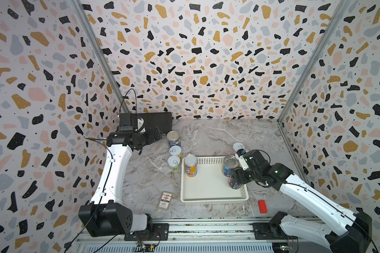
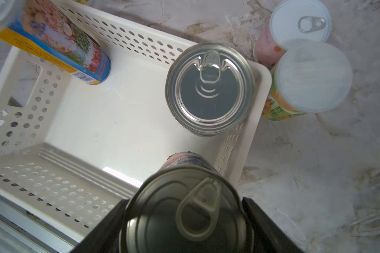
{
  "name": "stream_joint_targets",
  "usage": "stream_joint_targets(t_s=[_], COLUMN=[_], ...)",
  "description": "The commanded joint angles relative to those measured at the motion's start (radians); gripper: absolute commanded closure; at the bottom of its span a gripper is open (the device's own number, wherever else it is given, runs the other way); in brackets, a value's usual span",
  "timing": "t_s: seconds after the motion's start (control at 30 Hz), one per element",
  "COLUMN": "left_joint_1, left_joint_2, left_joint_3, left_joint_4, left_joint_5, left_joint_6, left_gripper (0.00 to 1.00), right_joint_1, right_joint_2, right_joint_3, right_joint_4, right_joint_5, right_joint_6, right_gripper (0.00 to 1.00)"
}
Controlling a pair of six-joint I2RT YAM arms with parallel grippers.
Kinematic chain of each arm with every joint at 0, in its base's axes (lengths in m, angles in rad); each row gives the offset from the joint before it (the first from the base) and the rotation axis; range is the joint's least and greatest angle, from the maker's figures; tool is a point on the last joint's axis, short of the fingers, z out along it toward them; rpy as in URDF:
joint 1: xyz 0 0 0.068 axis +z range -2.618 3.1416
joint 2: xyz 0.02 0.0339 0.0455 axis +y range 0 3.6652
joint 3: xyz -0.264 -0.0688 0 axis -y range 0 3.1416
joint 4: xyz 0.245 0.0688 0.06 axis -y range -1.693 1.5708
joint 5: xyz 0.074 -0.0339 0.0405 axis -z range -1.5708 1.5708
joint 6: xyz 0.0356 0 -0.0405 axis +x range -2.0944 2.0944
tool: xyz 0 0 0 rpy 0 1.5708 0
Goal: Put the canned food in the basket
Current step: Place the canned food in the basket.
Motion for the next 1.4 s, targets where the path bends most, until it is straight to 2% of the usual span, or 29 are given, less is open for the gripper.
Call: stream_joint_targets(t_s=[0.0, 0.37, 0.5, 0.6, 0.87, 1.17, 1.33, 1.37], left_joint_1=[0.005, 0.005, 0.005, 0.005, 0.005, 0.005, 0.005, 0.005], left_joint_2=[-0.019, -0.021, -0.021, -0.020, -0.020, -0.021, -0.019, -0.019], left_joint_3=[-0.011, -0.014, -0.014, -0.015, -0.017, -0.020, -0.019, -0.019], left_joint_4=[0.028, 0.030, 0.030, 0.030, 0.032, 0.034, 0.034, 0.034], left_joint_5=[0.009, 0.022, 0.024, 0.023, 0.025, 0.030, 0.029, 0.029], left_joint_6=[0.001, 0.001, 0.001, 0.002, 0.001, 0.005, 0.004, 0.005], left_gripper=[0.00, 0.00, 0.00, 0.00, 0.00, 0.00, 0.00, 0.00], right_joint_1=[0.005, 0.005, 0.006, 0.006, 0.008, 0.012, 0.014, 0.014], right_joint_2=[-0.009, 0.128, 0.155, 0.159, 0.148, 0.152, 0.146, 0.144], right_joint_3=[0.022, -0.011, -0.018, -0.021, -0.026, -0.019, -0.020, -0.020], right_joint_4=[0.130, 0.219, 0.230, 0.227, 0.204, 0.194, 0.193, 0.192], right_joint_5=[0.048, 0.131, 0.129, 0.138, 0.180, 0.181, 0.167, 0.167], right_joint_6=[0.007, -0.004, -0.006, -0.005, 0.005, 0.005, 0.001, 0.000], right_gripper=[0.76, 0.75, 0.69, 0.62, 0.34, 0.23, 0.02, 0.00])
